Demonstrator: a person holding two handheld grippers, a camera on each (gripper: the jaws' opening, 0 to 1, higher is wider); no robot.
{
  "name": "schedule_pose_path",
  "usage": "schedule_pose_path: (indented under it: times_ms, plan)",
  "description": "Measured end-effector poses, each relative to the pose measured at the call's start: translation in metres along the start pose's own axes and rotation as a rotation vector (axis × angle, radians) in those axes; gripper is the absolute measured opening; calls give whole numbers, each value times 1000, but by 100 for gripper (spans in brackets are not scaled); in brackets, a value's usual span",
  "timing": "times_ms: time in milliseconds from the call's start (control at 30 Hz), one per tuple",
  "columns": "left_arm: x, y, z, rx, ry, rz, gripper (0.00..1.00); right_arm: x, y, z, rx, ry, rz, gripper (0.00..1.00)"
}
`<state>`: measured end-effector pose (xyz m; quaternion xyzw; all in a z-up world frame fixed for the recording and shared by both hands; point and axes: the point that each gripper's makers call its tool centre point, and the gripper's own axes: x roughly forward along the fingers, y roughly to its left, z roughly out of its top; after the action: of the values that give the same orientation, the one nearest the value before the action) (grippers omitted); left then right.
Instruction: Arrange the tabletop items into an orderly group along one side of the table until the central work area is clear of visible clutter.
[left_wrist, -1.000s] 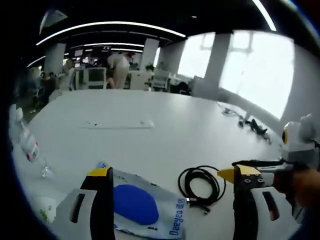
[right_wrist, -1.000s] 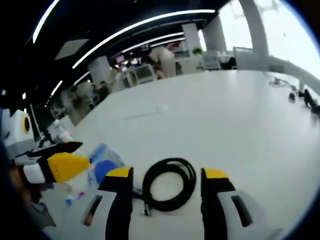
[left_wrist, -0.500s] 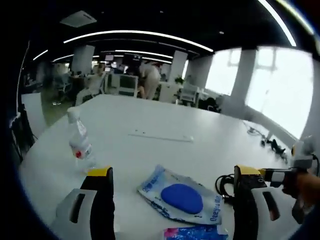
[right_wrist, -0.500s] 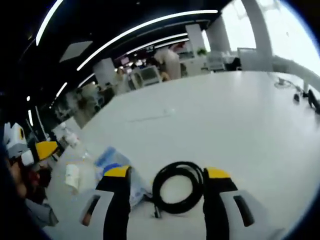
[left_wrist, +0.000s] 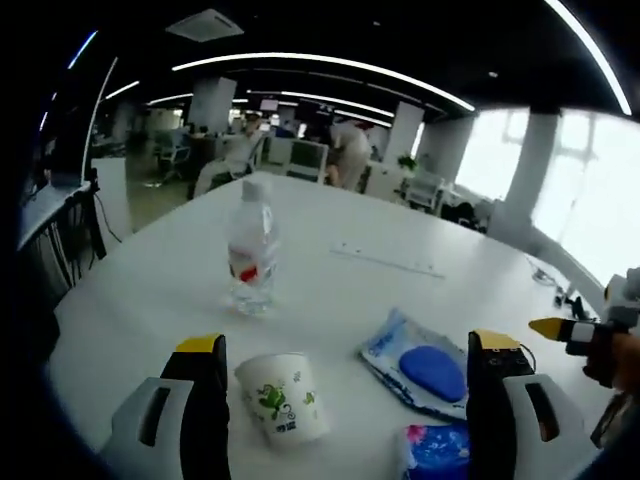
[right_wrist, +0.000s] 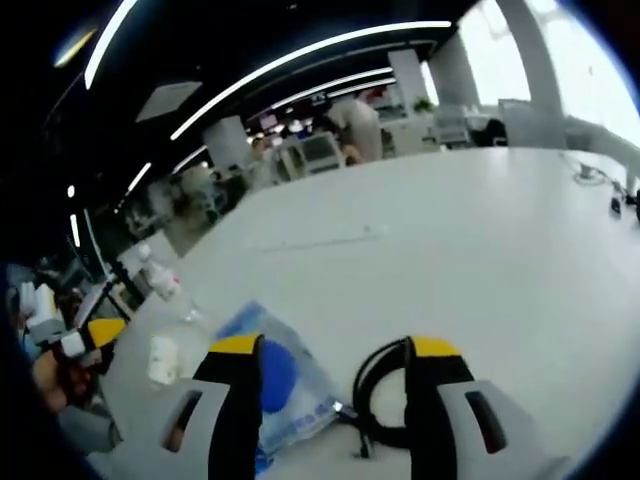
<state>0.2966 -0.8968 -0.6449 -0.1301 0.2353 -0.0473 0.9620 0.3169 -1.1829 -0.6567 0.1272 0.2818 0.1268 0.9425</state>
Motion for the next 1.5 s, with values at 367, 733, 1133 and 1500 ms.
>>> schedule_pose_path:
  times_ms: [367, 733, 1133, 1500]
  plan:
    - [8, 19, -36, -78, 72, 24, 99, 17, 33, 6, 17, 10, 60, 53]
    - [23, 30, -65, -95, 131, 57, 96, 37, 82, 9, -20, 44, 156, 50]
    - [32, 36, -67, -97, 130, 67, 90, 73, 183, -4, -35, 111, 363, 50]
    - [34, 35, -78, -104, 151, 69, 80, 108, 268, -60, -78, 316, 555, 47]
